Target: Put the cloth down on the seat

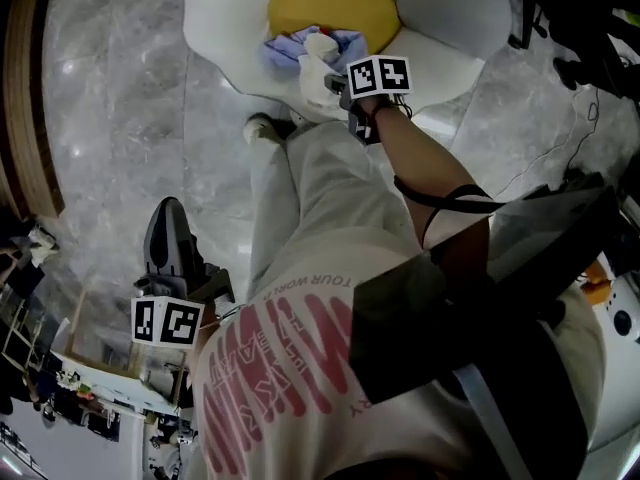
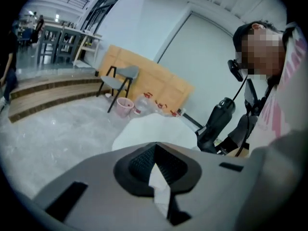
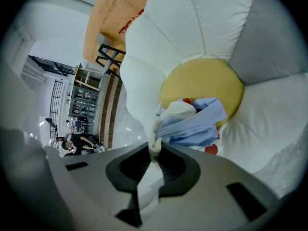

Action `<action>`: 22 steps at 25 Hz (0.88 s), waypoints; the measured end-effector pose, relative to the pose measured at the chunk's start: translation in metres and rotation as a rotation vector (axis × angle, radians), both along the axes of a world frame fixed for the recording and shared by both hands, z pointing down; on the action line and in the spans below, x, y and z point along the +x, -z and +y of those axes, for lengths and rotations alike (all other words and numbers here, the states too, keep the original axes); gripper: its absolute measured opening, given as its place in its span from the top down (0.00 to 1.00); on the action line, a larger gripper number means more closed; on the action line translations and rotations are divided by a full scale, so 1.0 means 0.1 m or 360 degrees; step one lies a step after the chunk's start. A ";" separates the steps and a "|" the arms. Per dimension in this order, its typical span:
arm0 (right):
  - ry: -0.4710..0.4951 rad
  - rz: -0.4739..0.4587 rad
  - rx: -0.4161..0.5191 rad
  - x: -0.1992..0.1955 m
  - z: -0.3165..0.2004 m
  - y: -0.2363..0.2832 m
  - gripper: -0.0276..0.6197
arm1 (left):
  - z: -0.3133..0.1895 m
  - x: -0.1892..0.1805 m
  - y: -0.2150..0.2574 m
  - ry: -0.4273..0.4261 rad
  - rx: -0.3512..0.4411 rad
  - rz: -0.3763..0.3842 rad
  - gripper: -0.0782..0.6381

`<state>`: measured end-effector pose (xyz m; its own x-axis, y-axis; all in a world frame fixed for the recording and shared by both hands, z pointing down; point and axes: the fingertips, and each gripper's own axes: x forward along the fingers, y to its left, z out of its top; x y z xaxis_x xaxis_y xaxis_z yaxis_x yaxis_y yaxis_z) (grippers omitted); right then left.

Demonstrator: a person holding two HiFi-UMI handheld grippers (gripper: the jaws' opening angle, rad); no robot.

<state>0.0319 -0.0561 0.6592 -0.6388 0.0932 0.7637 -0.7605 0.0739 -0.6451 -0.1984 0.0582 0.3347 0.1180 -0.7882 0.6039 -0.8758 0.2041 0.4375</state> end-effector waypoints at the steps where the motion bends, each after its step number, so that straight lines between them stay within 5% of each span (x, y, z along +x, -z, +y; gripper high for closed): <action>1: -0.0003 0.0003 -0.0003 0.00 0.04 -0.04 0.88 | 0.00 0.09 -0.16 -0.0017 -0.0039 0.0042 0.88; 9: -0.0051 0.0169 -0.0047 0.29 0.42 -0.32 0.88 | 0.36 0.39 -1.27 -0.0333 -0.0327 -0.0014 0.88; 16: 0.0053 0.0317 0.0090 0.32 0.32 -0.52 0.88 | 1.07 -0.03 -1.99 -0.0190 -0.0697 0.0015 0.88; 22: 0.0168 0.0318 0.0171 0.05 0.14 -0.73 0.88 | 1.01 -0.02 -2.48 -0.0168 -0.0791 0.0129 0.88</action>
